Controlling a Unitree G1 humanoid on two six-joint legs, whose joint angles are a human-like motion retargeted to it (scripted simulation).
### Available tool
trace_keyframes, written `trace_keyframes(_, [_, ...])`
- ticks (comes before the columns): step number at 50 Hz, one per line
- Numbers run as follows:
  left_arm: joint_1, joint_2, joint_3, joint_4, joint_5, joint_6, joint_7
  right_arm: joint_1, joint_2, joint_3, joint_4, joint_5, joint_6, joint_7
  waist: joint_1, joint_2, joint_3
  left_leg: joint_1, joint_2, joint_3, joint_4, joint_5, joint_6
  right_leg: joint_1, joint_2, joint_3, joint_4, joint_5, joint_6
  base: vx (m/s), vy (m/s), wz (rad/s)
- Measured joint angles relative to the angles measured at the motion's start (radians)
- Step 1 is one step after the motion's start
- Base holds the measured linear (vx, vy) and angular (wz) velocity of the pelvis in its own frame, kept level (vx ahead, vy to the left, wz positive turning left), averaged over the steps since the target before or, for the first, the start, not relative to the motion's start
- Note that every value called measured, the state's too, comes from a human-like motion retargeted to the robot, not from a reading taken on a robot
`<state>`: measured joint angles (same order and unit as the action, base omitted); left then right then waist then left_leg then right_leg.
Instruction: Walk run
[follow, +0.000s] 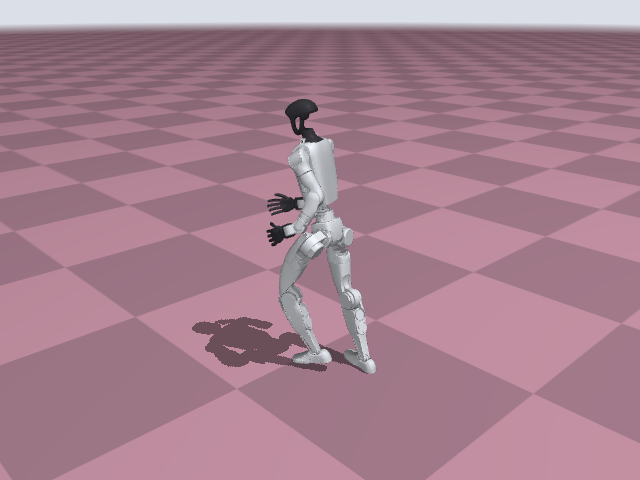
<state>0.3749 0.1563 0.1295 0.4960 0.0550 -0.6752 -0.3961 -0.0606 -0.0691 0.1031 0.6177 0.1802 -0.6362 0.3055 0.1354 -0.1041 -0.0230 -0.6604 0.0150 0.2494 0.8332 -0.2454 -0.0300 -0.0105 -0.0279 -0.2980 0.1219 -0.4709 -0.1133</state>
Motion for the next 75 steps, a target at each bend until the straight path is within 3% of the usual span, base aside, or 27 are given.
trace_keyframes(7, [0.03,0.105,0.013,-0.099,-0.091,0.024,-0.072,-0.112,-0.009,0.007,-0.13,0.1,0.009,0.0,0.063,-0.039,0.003,-0.223,-0.096,-0.134,-0.124,0.021,-0.048,0.057,0.012,-0.013,-0.017,0.086,0.061,0.77,-0.14,0.19])
trace_keyframes(12, [-0.091,0.099,-0.012,-0.037,-0.064,0.027,-0.036,0.001,0.003,-0.038,0.024,-0.016,-0.014,-0.087,0.038,-0.056,-0.034,-0.141,-0.102,-0.166,-0.072,-0.107,0.073,0.048,0.023,-0.055,0.164,0.427,0.047,1.38,-0.17,0.15])
trace_keyframes(15, [-0.24,0.057,-0.063,0.074,-0.014,0.017,0.008,0.081,0.006,-0.062,0.247,-0.103,-0.015,-0.152,0.015,-0.014,-0.039,-0.045,-0.025,-0.219,-0.013,-0.246,0.076,-0.068,-0.009,-0.067,0.549,0.664,-0.006,1.39,-0.18,-0.57])
trace_keyframes(16, [-0.297,0.055,-0.1,0.09,-0.017,0.026,0.02,0.116,-0.003,-0.074,0.31,-0.111,0.026,-0.15,-0.005,0.006,-0.043,0.002,-0.012,-0.225,-0.013,-0.28,0.074,-0.139,-0.007,-0.043,0.708,0.665,-0.023,1.41,-0.13,-0.34])
trace_keyframes(19, [-0.456,0.03,-0.166,0.066,-0.053,0.062,-0.006,0.277,-0.01,-0.166,0.417,-0.146,0.153,-0.084,-0.107,0.037,-0.074,0.14,-0.015,-0.25,-0.072,-0.306,0.071,-0.366,0.016,0.023,1.071,0.572,0.044,1.6,-0.18,0.48])
trace_keyframes(22, [-0.541,0.071,-0.24,-0.102,-0.109,0.106,-0.072,0.437,-0.056,-0.289,0.435,-0.144,0.128,-0.001,-0.236,0.066,-0.11,0.363,-0.064,-0.291,-0.322,-0.167,0.074,-0.548,-0.048,-0.034,1.223,0.432,0.021,1.52,-0.25,0.86])
trace_keyframes(27, [-0.501,0.137,-0.271,-0.361,-0.152,0.132,-0.021,0.612,-0.177,-0.385,0.328,-0.137,0.03,0.062,-0.4,0.126,-0.13,0.718,-0.014,-0.176,-0.663,0.598,-0.025,-0.71,-0.072,-0.05,0.941,0.242,0.044,1.92,-0.35,0.27])
trace_keyframes(29, [-0.463,0.134,-0.242,-0.391,-0.163,0.136,-0.011,0.608,-0.204,-0.373,0.238,-0.137,-0.017,-0.011,-0.456,0.129,-0.105,0.78,-0.01,-0.134,-0.635,0.752,-0.006,-0.696,-0.062,-0.036,0.673,0.159,0.048,1.1,-0.15,-0.17])
trace_keyframes(32, [-0.424,0.156,-0.193,-0.383,-0.154,0.128,0.005,0.474,-0.124,-0.317,0.147,-0.214,-0.056,-0.223,-0.494,0.05,-0.055,0.811,-0.119,-0.111,-0.458,0.756,0.115,-0.628,-0.043,0.079,0.346,0.125,0.09,1.55,-0.31,-0.82])
trace_keyframes(33, [-0.42,0.179,-0.2,-0.371,-0.139,0.122,0.021,0.399,-0.071,-0.28,0.157,-0.227,-0.077,-0.285,-0.506,0.012,-0.038,0.806,-0.139,-0.067,-0.371,0.719,0.148,-0.616,-0.075,0.107,0.335,0.202,0.05,1.93,-0.31,-0.62])
trace_keyframes(35, [-0.42,0.195,-0.192,-0.338,-0.083,0.107,0.0,0.235,0.0,-0.18,0.21,-0.203,-0.125,-0.339,-0.468,-0.002,0.0,0.718,-0.108,0.035,-0.098,0.628,0.188,-0.597,-0.11,0.099,0.548,0.042,-0.039,1.75,-0.07,-0.67])
trace_keyframes(38, [-0.288,0.099,-0.211,-0.256,0.042,0.082,-0.039,0.137,0.017,-0.03,0.225,-0.152,-0.113,-0.296,-0.325,0.005,-0.054,0.482,-0.127,0.036,0.279,0.432,0.248,-0.482,-0.141,0.155,0.61,-0.104,-0.022,2.37,0.03,-0.06])
trace_keyframes(40, [-0.156,-0.01,-0.22,-0.175,0.056,0.062,-0.092,0.068,0.05,0.054,0.181,-0.167,-0.058,-0.23,-0.16,-0.026,-0.122,0.22,-0.117,0.045,0.435,0.276,0.221,-0.387,-0.122,0.18,0.517,-0.116,-0.003,2.87,-0.18,-0.69])
trace_keyframes(43, [-0.041,0.015,-0.202,-0.144,-0.047,-0.013,-0.121,-0.039,0.022,0.099,-0.013,-0.174,0.077,-0.127,0.021,-0.04,-0.095,-0.051,-0.108,0.005,0.337,0.156,0.138,-0.129,-0.006,0.179,0.18,0.192,0.001,2.19,-0.17,-0.57])
trace_keyframes(47, [0.059,0.171,-0.11,-0.212,0.022,-0.12,-0.033,-0.08,-0.009,0.093,-0.192,-0.036,0.042,-0.095,0.23,-0.091,-0.03,-0.179,-0.152,-0.093,-0.145,0.124,0.012,0.116,-0.038,-0.038,-0.021,0.91,0.159,1.76,-0.34,-0.65])
trace_keyframes(48, [0.056,0.175,-0.099,-0.215,0.031,-0.123,-0.017,-0.081,-0.019,0.088,-0.201,-0.018,0.03,-0.091,0.274,-0.096,-0.019,-0.17,-0.145,-0.124,-0.28,0.119,-0.015,0.148,-0.035,-0.056,-0.01,0.97,0.161,1.92,-0.34,-0.55])
trace_keyframes(50, [-0.016,0.161,-0.116,-0.196,0.033,-0.109,-0.001,-0.077,-0.046,0.048,-0.187,-0.043,0.038,-0.069,0.299,-0.076,0.016,-0.135,-0.141,-0.197,-0.465,0.105,-0.064,0.176,0.018,0.038,0.111,0.995,0.062,1.8,-0.35,0.28])
trace_keyframes(52, [-0.146,0.142,-0.156,-0.172,0.064,-0.102,0.014,-0.063,-0.076,-0.012,-0.132,-0.102,0.059,-0.098,0.284,0.007,0.064,-0.08,-0.137,-0.296,-0.427,0.099,-0.001,0.179,0.053,-0.072,0.371,0.992,-0.036,2.2,-0.33,1.24])
trace_keyframes(55, [-0.276,0.117,-0.169,-0.169,0.129,-0.096,0.074,0.04,-0.01,-0.11,0.024,-0.197,0.011,-0.165,0.168,0.05,0.105,0.021,-0.127,-0.331,-0.14,-0.063,0.131,-0.005,0.041,-0.074,0.997,0.878,-0.046,2.82,-0.39,0.7])
trace_keyframes(57, [-0.304,0.057,-0.25,-0.135,0.063,-0.05,0.074,0.196,0.014,-0.144,0.17,-0.238,-0.022,-0.191,0.076,0.028,0.019,0.143,-0.131,-0.303,-0.099,-0.188,0.15,-0.29,0.011,0.008,1.352,0.73,0.023,3.19,-0.26,0.13])
trace_keyframes(59, [-0.345,0.0,-0.296,-0.132,-0.073,0.018,0.005,0.342,-0.024,-0.15,0.227,-0.244,-0.057,-0.147,-0.136,0.013,-0.14,0.234,-0.215,-0.327,-0.246,-0.146,0.177,-0.615,-0.082,0.026,1.494,0.567,0.054,2.57,-0.17,0.94])
trace_keyframes(60, [-0.365,0.0,-0.292,-0.156,-0.132,0.051,-0.028,0.394,-0.061,-0.152,0.236,-0.252,-0.089,-0.133,-0.241,0.022,-0.207,0.301,-0.24,-0.335,-0.352,-0.092,0.179,-0.745,-0.132,0.027,1.492,0.484,0.041,2.03,-0.25,0.86])
trace_keyframes(65, [-0.425,0.063,-0.27,-0.364,-0.259,0.156,-0.04,0.492,-0.188,-0.248,0.208,-0.216,-0.18,-0.163,-0.515,0.14,-0.103,0.738,-0.118,-0.258,-0.648,0.73,0.114,-0.858,-0.271,-0.126,0.865,0.322,0.07,2.4,-0.54,0.77])
trace_keyframes(70, [-0.36,0.122,-0.155,-0.446,-0.173,0.139,0.011,0.356,-0.178,-0.226,0.174,-0.194,-0.181,-0.203,-0.56,0.001,-0.033,0.914,-0.2,-0.048,-0.472,0.733,0.224,-0.736,-0.171,0.158,0.239,0.177,0.21,2.12,-0.57,-0.41])
trace_keyframes(72, [-0.335,0.078,-0.133,-0.372,-0.139,0.133,-0.018,0.24,-0.124,-0.167,0.177,-0.205,-0.193,-0.228,-0.513,-0.056,0.006,0.868,-0.22,-0.007,-0.222,0.646,0.246,-0.668,-0.159,0.24,0.293,0.332,0.109,2.99,-0.57,-1.23])
trace_keyframes(73, [-0.317,0.042,-0.116,-0.319,-0.117,0.118,-0.04,0.189,-0.105,-0.132,0.178,-0.215,-0.195,-0.241,-0.447,-0.074,0.007,0.802,-0.246,0.034,-0.086,0.614,0.251,-0.669,-0.153,0.256,0.441,0.261,0.001,2.74,-0.22,-1.2])
trace_keyframes(75, [-0.226,0.005,-0.13,-0.211,-0.056,0.077,-0.055,0.13,-0.042,-0.069,0.214,-0.229,-0.158,-0.3,-0.367,-0.059,-0.018,0.635,-0.218,0.033,0.217,0.489,0.284,-0.633,-0.238,0.216,0.671,0.048,-0.017,3.17,-0.17,-0.18])
